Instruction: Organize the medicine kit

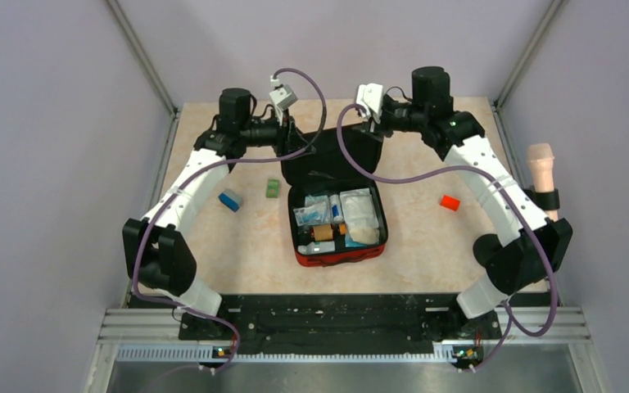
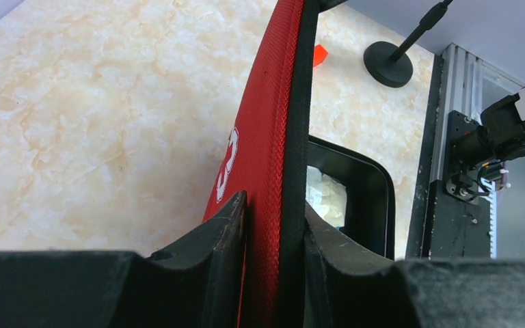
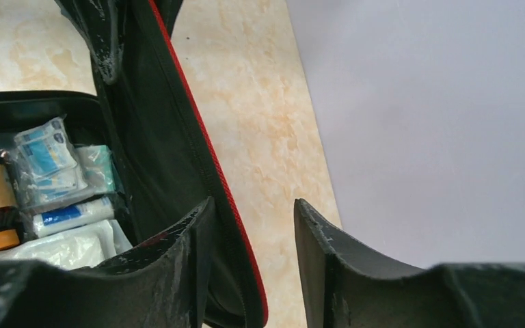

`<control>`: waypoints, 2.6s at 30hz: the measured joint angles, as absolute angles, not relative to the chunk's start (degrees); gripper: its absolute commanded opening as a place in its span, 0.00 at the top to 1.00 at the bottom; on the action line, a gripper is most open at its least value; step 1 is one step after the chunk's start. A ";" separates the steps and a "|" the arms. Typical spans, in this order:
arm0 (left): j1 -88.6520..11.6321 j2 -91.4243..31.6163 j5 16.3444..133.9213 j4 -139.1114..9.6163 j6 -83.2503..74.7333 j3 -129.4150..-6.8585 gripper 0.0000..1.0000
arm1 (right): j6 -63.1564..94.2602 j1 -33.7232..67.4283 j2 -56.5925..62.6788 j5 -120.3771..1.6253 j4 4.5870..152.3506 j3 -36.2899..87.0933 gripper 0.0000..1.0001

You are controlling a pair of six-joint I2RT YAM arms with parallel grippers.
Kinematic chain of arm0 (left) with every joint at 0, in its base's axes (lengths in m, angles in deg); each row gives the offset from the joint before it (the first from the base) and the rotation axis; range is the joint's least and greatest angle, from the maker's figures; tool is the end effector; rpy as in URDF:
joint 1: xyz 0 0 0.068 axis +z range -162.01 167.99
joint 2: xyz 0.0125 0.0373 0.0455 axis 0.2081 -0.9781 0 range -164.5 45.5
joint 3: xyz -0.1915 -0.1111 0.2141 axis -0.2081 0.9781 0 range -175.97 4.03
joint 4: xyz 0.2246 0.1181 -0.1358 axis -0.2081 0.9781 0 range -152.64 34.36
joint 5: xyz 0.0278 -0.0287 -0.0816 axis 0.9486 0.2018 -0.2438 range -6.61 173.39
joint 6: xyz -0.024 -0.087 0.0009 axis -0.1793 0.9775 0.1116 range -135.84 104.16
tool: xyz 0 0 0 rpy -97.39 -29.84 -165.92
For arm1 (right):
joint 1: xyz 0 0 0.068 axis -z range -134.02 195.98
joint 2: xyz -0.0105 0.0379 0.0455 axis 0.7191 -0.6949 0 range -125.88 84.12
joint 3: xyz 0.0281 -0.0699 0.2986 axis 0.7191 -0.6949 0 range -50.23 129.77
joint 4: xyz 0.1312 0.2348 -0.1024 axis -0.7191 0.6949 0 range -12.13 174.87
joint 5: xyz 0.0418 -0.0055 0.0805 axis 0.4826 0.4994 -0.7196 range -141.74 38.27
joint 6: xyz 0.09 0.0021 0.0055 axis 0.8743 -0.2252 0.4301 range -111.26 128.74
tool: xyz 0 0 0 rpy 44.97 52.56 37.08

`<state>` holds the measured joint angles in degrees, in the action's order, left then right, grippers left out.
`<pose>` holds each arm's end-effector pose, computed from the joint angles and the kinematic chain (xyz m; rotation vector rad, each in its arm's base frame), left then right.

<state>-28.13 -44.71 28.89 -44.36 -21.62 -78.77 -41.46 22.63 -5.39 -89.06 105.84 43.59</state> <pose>0.3740 -0.1764 0.3856 0.9509 1.7234 -1.0666 0.3584 0.2080 0.4386 -1.4457 1.2469 0.3296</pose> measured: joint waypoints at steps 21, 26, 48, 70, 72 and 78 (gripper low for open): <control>-30.73 -43.58 35.84 -47.44 -25.68 -77.05 0.80 | -46.16 22.67 -8.45 -93.03 115.33 45.34 1.00; -32.00 -43.47 38.03 -47.75 -27.56 -76.91 0.82 | -45.92 22.69 -7.64 -91.98 115.24 44.24 1.00; -34.45 -42.42 48.63 -53.67 -22.36 -74.38 0.89 | -30.46 22.78 -6.55 -87.83 104.72 39.76 1.00; -36.48 -34.33 74.92 -47.25 -19.26 -81.46 0.08 | -26.16 21.93 -6.70 -81.36 101.01 39.00 1.00; -36.20 -30.33 81.42 -49.23 -18.36 -80.76 0.09 | -26.14 21.82 -6.70 -81.21 100.99 39.00 1.00; -31.58 -26.53 97.87 -45.80 -8.24 -77.11 0.17 | -26.14 21.77 -6.77 -81.14 100.90 39.00 1.00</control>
<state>-31.58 -26.53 97.87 -45.80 -8.24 -77.11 -26.14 21.77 -6.77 -81.14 100.90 39.00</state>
